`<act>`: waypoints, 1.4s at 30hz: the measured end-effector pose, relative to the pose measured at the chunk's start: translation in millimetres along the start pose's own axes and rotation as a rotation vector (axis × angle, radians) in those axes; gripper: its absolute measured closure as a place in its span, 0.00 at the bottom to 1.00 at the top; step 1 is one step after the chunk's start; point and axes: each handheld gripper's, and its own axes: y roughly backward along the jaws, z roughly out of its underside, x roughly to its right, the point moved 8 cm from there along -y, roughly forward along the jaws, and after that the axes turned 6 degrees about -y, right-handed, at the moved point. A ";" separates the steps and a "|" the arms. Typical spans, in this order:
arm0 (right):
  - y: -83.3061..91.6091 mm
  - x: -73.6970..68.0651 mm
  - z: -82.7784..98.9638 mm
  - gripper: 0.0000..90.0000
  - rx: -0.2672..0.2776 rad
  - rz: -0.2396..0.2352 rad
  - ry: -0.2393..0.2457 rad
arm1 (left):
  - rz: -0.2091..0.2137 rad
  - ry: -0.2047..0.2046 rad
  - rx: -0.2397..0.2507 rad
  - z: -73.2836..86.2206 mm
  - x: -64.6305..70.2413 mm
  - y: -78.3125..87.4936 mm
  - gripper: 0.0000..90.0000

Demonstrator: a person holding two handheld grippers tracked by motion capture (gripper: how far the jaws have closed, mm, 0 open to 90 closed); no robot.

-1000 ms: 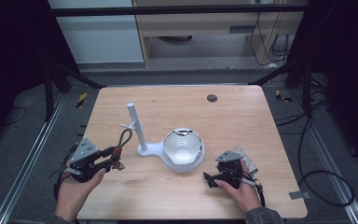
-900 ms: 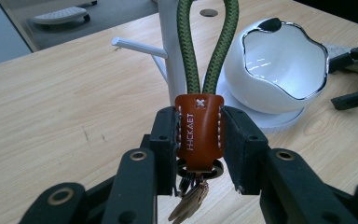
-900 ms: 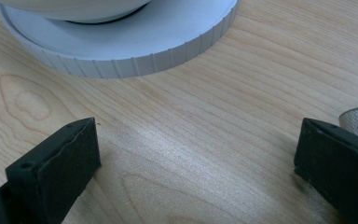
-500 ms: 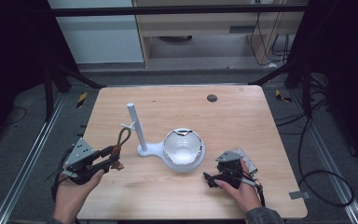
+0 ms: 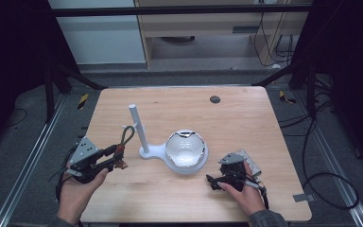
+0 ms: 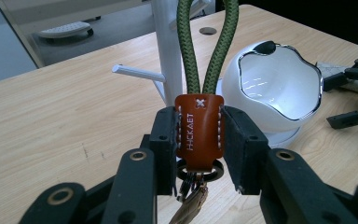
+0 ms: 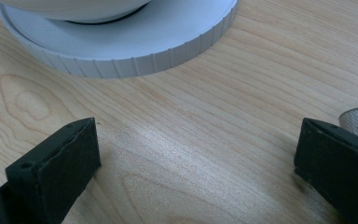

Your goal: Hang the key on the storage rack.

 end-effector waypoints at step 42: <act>0.1 0.1 0.2 0.00 -0.001 0.000 0.002 | -0.061 0.080 -0.054 12.0 -5.3 -61.0 0.73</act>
